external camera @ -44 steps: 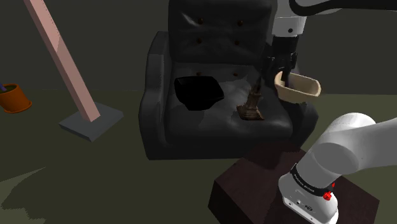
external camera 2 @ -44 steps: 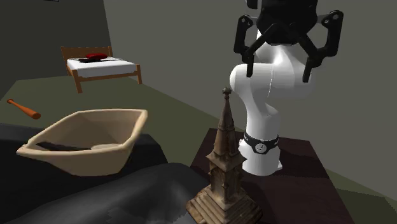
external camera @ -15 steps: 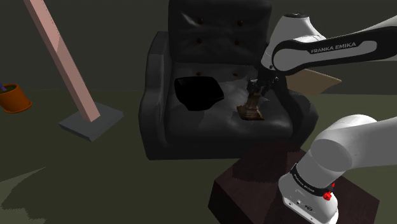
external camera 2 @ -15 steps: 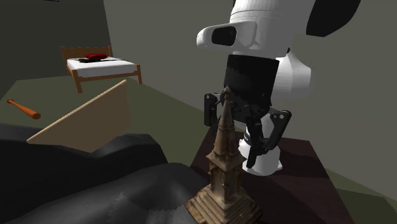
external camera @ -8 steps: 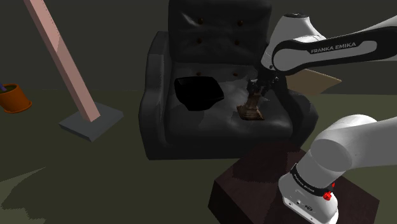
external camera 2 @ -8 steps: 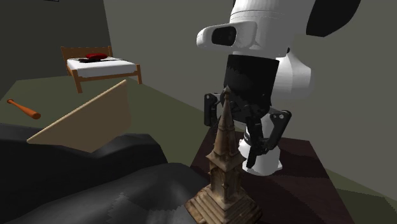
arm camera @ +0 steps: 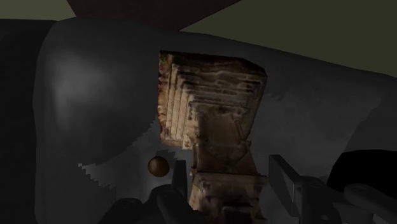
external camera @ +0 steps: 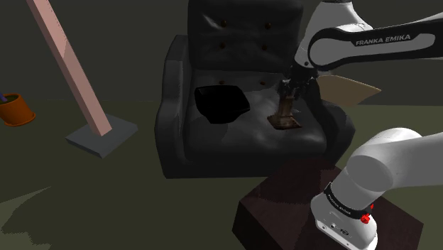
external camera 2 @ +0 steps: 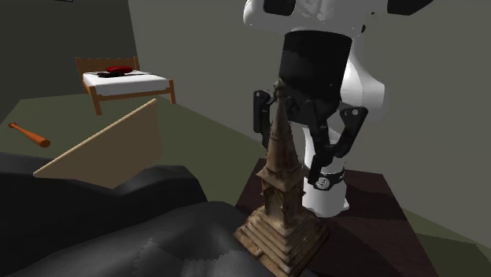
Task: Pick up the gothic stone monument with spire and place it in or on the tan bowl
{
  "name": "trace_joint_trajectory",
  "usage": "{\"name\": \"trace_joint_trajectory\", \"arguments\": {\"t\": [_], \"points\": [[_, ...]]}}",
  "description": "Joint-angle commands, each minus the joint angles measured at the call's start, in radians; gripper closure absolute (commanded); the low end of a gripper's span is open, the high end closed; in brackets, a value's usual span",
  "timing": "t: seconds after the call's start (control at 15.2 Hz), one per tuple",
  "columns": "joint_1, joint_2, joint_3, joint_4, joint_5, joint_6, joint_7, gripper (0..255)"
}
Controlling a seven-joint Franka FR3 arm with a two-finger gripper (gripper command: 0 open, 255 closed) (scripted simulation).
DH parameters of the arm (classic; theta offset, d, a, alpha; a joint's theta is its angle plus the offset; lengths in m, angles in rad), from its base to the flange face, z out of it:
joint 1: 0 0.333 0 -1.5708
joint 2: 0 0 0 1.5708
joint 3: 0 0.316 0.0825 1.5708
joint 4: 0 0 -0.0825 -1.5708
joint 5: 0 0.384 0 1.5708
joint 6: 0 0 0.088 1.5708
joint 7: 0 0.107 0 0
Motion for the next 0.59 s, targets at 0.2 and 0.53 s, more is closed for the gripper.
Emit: {"name": "trace_joint_trajectory", "arguments": {"t": [0.2, 0.53], "points": [[0.001, -0.012, 0.001, 0.059, 0.004, -0.071, -0.007, 255], [0.003, -0.017, 0.004, 0.124, 0.009, -0.14, -0.012, 255]]}}
